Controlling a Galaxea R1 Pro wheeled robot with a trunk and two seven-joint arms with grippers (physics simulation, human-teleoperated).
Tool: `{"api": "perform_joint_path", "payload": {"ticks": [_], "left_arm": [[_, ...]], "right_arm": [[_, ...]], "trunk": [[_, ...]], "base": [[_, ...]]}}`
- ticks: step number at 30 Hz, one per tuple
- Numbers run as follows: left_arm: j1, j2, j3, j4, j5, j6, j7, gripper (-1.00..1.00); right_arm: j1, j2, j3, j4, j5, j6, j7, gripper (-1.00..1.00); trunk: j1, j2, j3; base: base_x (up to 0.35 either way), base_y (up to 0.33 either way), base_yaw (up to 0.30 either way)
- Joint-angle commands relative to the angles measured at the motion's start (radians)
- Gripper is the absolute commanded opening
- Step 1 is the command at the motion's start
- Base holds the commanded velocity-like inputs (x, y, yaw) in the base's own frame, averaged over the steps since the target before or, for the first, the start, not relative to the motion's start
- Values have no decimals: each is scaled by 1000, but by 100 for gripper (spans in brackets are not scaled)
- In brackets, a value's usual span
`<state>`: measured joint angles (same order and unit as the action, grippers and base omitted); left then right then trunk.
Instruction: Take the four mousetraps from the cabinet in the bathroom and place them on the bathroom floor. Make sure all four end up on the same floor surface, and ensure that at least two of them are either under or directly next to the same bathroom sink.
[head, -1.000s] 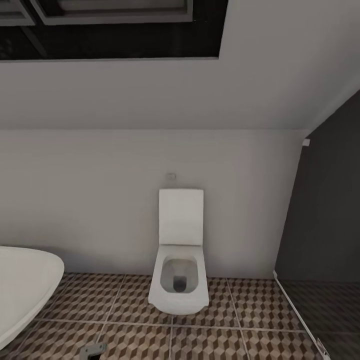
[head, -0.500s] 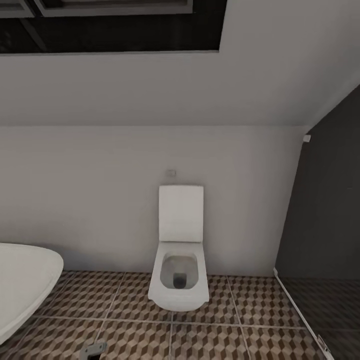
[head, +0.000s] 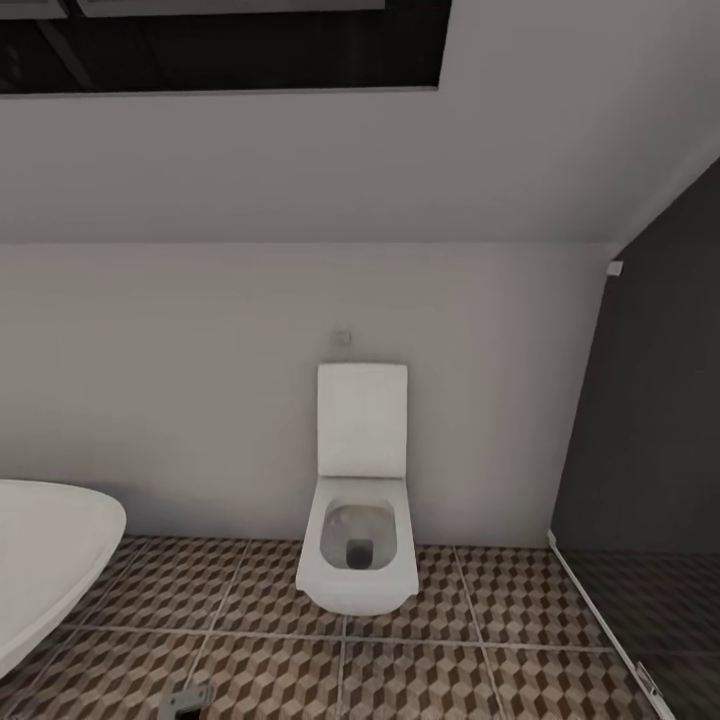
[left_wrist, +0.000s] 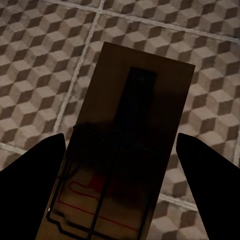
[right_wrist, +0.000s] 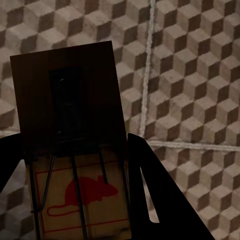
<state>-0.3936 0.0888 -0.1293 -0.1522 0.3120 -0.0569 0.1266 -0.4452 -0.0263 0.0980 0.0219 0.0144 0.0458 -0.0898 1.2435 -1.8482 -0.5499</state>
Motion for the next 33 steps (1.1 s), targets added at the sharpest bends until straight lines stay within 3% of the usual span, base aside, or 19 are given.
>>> {"api": "perform_joint_path", "payload": {"ticks": [1, 33], "left_arm": [[-1, 0, -9, 0, 9, -3, 4, -100], [-1, -1, -9, 0, 9, -3, 4, -100]], "right_arm": [[-1, 0, 8, 2, -2, 2, -2, -100], [-1, 2, 8, 4, -4, 4, -2, -100]], "trunk": [[4, -8, -4], [126, -232, -105]], "base": [[0, 0, 0], [0, 0, -5]]}}
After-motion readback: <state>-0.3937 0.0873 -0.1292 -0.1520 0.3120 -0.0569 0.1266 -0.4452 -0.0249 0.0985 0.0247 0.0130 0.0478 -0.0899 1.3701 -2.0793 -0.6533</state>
